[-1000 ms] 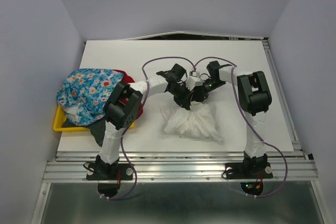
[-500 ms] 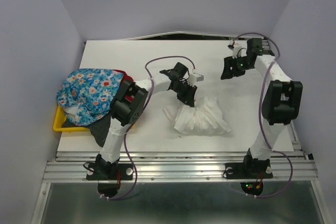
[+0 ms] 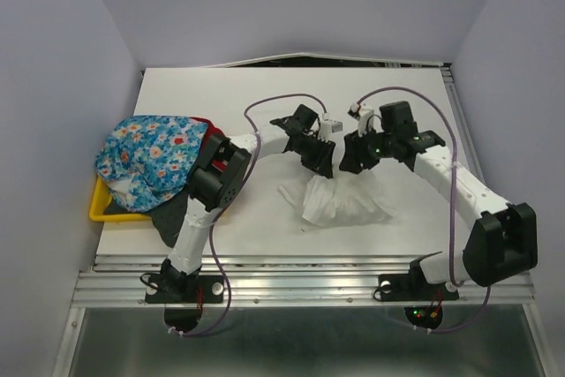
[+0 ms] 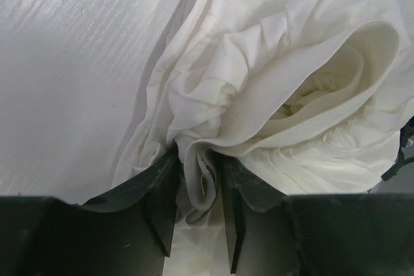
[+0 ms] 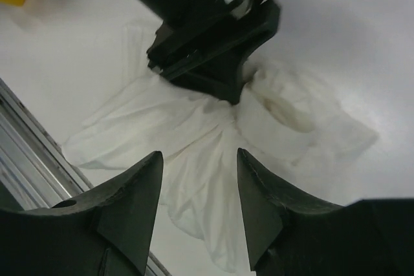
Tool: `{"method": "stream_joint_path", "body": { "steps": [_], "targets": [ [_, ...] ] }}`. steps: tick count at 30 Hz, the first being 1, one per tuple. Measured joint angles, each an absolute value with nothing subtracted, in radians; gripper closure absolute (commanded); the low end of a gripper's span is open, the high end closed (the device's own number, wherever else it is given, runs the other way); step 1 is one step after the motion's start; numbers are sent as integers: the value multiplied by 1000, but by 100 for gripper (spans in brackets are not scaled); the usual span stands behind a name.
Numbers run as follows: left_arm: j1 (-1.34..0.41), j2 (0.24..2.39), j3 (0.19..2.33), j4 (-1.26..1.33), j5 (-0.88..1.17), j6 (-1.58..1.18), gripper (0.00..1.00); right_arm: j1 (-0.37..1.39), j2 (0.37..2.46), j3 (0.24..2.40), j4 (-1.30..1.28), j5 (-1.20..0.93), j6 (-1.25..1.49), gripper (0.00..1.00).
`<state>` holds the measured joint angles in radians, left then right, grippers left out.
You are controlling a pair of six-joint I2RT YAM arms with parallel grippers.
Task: Fold and stack the skirts
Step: Fold the skirt, then neatly place the folded skirt to the corner
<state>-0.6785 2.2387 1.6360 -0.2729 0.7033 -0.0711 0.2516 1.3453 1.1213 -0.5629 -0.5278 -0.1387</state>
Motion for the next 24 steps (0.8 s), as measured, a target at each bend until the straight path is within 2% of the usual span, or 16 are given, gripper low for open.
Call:
{"method": "stream_joint_path", "body": {
  "steps": [1, 2, 6, 8, 9, 10, 12, 13, 17, 24],
  "targets": [
    [-678, 2242, 1641, -273, 702, -73, 53, 280, 1359, 1084, -553, -521, -126, 43],
    [-678, 2251, 1658, -274, 698, -75, 42, 311, 1377, 1054, -545, -513, -118, 41],
    [-680, 2262, 1694, -267, 686, -78, 40, 379, 1457, 962, -486, -450, -60, 38],
    [-680, 2263, 1695, -262, 676, -76, 39, 395, 1494, 950, -453, -414, -24, 32],
    [-678, 2262, 1695, -258, 672, -76, 26, 403, 1525, 948, -429, -389, -3, 28],
    [-677, 2261, 1693, -250, 670, -75, 8, 408, 1546, 945, -402, -361, 17, 27],
    [-672, 2240, 1673, -225, 679, -91, 7, 414, 1568, 938, -371, -326, 39, 23],
    [-669, 2213, 1657, -226, 647, -76, 6, 418, 1579, 934, -344, -297, 58, 17],
    [-630, 2148, 1623, -248, 575, -56, 2, 420, 1589, 934, -297, -221, 93, 12],
    [-531, 1940, 1605, -286, 453, -9, 1, 422, 1650, 935, -241, -127, 138, 5]
  ]
}}
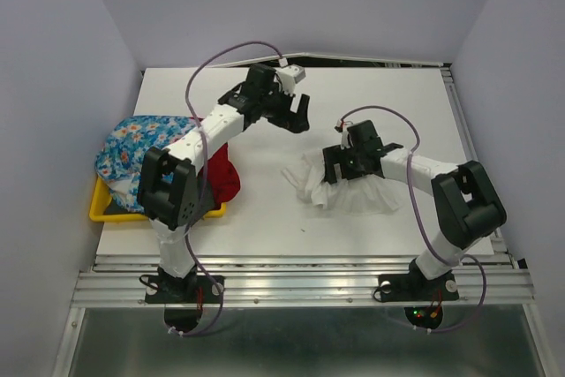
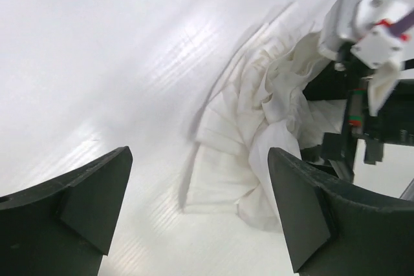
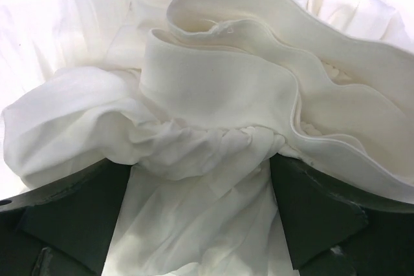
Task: Fold and stack the skirts
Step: Neatly place the folded skirt to the corner
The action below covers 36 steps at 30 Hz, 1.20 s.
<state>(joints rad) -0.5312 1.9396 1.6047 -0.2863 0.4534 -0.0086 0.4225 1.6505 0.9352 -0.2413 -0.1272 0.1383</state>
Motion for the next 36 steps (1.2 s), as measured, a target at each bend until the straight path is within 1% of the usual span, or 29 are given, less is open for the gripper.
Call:
{"method": "stream_joint_path", "body": {
  "steps": [4, 6, 9, 14, 18, 24, 30, 33, 36],
  "targets": [
    [-495, 1758, 1600, -301, 395, 45, 1, 420, 1678, 961, -226, -99, 142, 0],
    [-493, 1688, 1588, -308, 375, 70, 1, 400, 1705, 987, -216, -99, 127, 0],
    [-493, 1584, 1561, -329, 351, 120, 1, 343, 1748, 1032, -208, -115, 76, 0],
    [-487, 1485, 1475, -356, 332, 183, 1, 175, 1846, 1158, -241, -177, -54, 0],
    [-474, 1465, 1418, -379, 331, 209, 1, 21, 1980, 1342, -300, -226, -214, 0],
    [-445, 1464, 1372, -406, 342, 231, 1, -126, 2186, 1649, -388, -268, -396, 0],
    [-410, 1465, 1365, -420, 350, 239, 1, -181, 2399, 1997, -475, -277, -444, 0],
    [-391, 1473, 1365, -423, 355, 242, 1, -189, 2455, 2095, -499, -278, -448, 0],
    [-362, 1485, 1365, -423, 356, 242, 1, -189, 2477, 2141, -523, -273, -449, 0]
  ]
}}
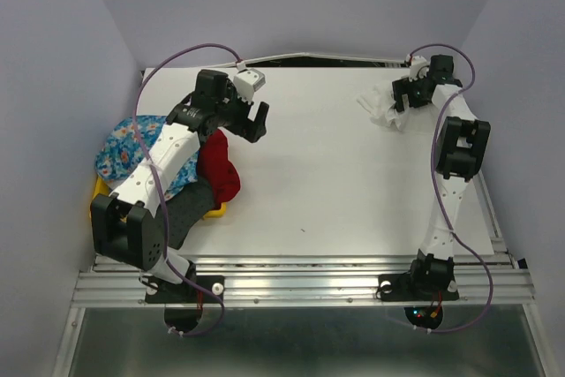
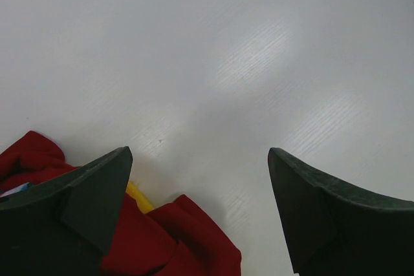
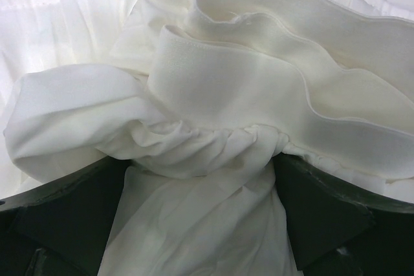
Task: Fold and stack the skirts
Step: Neatly place the folded skirt to the corner, then grab the skirt from the pile
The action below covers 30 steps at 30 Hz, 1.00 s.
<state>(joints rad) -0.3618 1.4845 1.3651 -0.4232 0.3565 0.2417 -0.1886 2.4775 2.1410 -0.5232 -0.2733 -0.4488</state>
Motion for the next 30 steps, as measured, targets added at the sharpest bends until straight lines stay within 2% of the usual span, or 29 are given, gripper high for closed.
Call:
{"method": "stream_joint_path", "body": {
  "steps": [10, 18, 24, 30],
  "targets": [
    [-184, 1525, 1449, -421, 418, 188, 1, -189, 2411, 2203, -638, -258, -426, 0],
    [-109, 1531, 1510, -381, 456, 147, 1, -153, 2090, 2213, -715, -278, -404, 0],
    [-65, 1454, 1438, -393, 396, 183, 1, -38, 1777, 1991, -752, -365, -364, 0],
    [112, 1329, 1335, -489, 356, 301, 7, 99, 1660, 1616, -756, -419, -276, 0]
  ]
}}
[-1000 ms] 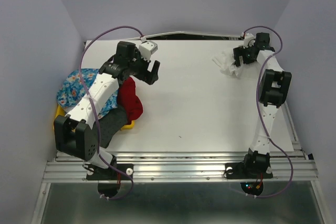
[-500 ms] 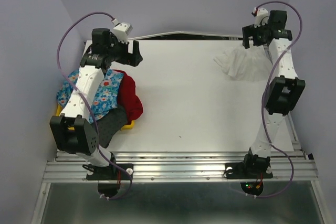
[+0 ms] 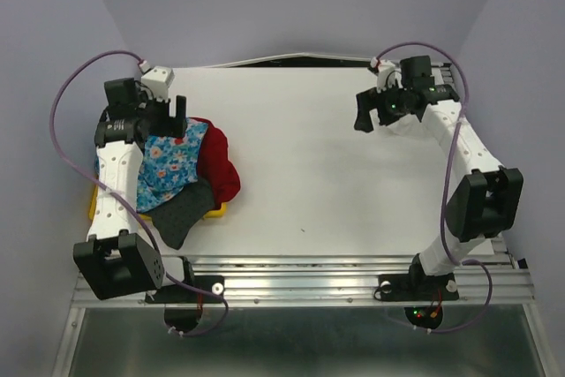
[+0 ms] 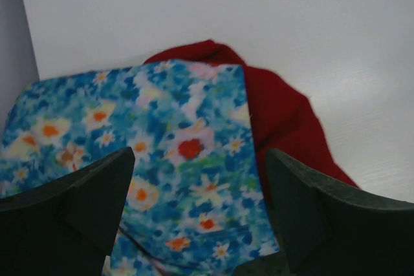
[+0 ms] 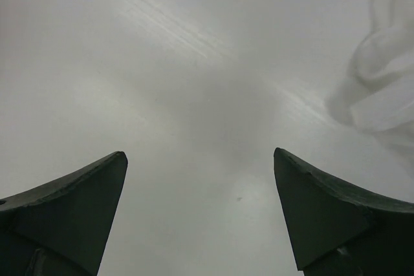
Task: Fold and stack the skirts
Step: Grab the skirt from the pile
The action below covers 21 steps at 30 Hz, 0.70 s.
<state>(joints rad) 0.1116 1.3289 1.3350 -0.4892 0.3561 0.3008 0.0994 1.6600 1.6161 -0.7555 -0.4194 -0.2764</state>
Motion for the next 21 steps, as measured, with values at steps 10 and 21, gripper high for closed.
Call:
{"method": "stream_joint_path", "body": {
  "steps": [10, 21],
  "targets": [
    [237, 1147, 986, -668, 340, 577, 9, 138, 1633, 1377, -736, -456, -150, 0],
    [143, 1035, 880, -658, 323, 791, 9, 138, 1577, 1327, -703, -472, -100, 0]
  ]
}}
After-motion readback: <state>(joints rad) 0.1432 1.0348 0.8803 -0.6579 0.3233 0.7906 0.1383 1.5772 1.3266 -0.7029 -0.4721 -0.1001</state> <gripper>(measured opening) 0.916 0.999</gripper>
